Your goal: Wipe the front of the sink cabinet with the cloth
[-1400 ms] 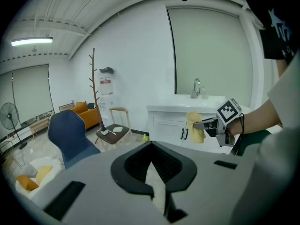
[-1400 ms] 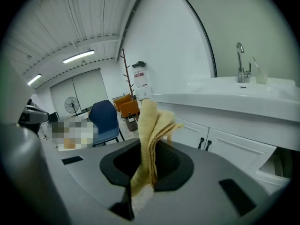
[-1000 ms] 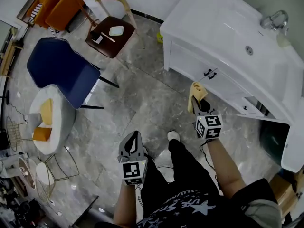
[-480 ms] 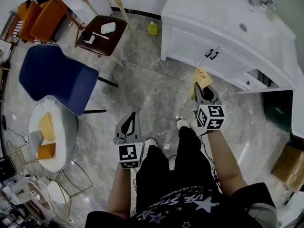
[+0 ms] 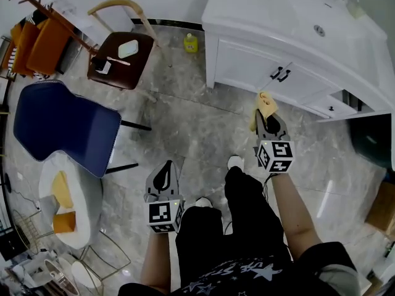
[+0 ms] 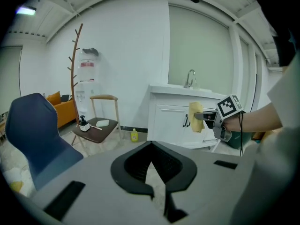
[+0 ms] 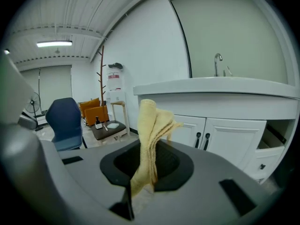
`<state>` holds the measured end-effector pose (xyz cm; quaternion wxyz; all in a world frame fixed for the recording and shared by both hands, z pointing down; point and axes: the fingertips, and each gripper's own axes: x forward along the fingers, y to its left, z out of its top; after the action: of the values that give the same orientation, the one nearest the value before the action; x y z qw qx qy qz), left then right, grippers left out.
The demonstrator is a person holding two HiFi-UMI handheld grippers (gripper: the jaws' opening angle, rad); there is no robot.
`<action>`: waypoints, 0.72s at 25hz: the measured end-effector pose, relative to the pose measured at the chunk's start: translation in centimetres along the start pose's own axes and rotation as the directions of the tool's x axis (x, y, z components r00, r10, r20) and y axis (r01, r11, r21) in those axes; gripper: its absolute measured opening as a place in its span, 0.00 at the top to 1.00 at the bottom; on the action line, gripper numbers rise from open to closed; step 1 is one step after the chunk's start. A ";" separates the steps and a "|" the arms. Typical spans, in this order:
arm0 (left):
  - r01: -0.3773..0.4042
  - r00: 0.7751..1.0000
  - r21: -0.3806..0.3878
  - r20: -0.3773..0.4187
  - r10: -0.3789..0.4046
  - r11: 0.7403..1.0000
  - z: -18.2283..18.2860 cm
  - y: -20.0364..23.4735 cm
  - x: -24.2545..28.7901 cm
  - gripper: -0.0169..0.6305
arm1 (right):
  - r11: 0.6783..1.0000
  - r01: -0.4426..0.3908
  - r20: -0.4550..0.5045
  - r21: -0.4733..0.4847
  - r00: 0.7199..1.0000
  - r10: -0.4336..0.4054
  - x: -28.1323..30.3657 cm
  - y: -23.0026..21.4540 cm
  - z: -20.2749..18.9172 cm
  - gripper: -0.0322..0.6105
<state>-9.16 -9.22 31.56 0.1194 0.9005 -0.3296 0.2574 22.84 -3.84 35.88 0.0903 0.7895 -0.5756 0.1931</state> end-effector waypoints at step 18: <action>-0.020 0.904 0.100 0.427 -0.025 0.995 -2.0 3.4 24.1 0.95 | 0.970 -0.106 0.372 -0.219 0.910 0.183 20.4 2.3 1.3 0.85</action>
<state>3.52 -23.86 46.42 -0.0018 0.9403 -0.3331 0.0701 26.36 -22.92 42.85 0.0359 0.7545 -0.6551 -0.0183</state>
